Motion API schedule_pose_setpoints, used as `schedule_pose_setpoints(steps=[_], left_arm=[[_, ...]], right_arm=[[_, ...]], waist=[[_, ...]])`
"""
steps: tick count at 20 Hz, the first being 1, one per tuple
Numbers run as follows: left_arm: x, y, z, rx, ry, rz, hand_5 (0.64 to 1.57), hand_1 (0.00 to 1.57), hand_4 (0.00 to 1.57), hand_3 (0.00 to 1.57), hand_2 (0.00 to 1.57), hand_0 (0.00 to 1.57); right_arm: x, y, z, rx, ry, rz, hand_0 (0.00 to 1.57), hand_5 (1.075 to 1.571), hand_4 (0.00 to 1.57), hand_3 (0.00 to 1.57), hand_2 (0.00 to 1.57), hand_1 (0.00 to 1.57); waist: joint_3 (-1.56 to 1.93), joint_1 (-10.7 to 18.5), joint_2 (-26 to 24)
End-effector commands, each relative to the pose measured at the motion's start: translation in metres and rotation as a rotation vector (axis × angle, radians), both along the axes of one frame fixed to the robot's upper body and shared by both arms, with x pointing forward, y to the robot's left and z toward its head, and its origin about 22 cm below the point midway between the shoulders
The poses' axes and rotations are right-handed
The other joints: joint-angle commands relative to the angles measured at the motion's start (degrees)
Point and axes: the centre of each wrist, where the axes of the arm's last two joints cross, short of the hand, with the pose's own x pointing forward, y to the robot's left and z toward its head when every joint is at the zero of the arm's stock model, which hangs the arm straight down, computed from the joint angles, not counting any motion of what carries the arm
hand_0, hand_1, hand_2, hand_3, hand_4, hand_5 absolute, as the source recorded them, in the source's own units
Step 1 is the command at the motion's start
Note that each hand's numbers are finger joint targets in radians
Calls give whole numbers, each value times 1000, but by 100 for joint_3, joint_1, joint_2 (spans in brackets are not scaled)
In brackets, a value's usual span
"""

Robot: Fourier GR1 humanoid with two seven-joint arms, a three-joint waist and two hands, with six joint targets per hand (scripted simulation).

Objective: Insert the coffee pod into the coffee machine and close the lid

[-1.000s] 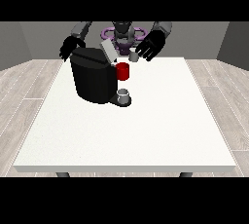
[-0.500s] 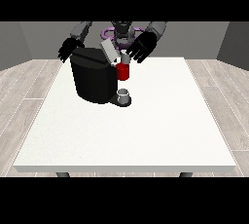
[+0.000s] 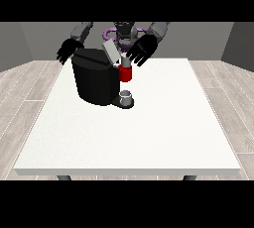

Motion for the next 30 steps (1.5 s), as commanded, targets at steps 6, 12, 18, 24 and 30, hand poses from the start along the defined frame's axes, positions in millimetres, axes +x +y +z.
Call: schedule_pose_setpoints(steps=[6, 12, 18, 24, 30], left_arm=[[0, -13, -27, 5, 7, -22, 1571, 1203, 500, 1200, 1272, 1203], [2, -20, -8, 30, 7, -16, 1571, 1164, 492, 1182, 1239, 1164], [1, -3, -22, 18, 35, -18, 1571, 1249, 480, 1181, 1282, 1249], [2, -5, -21, 10, 28, -39, 1571, 1211, 460, 1123, 1239, 1211], [3, -25, -26, 52, 5, -32, 1571, 1118, 442, 990, 1158, 1118]], right_arm=[[-9, -7, -15, 0, 4, -20, 0, 1571, 481, 0, 0, 0], [-3, -5, -14, 22, -13, -54, 0, 1571, 448, 0, 0, 0], [-9, -3, -12, 22, 0, -21, 0, 1571, 446, 0, 0, 0], [-4, -9, -10, 13, -20, -54, 0, 1571, 366, 0, 0, 0], [4, 3, -1, 9, -46, -32, 0, 1571, 438, 0, 0, 0]], waist=[[-1, 76, 3], [0, 107, 71], [-1, 28, 58], [-1, 105, 248], [-2, 151, 235]])
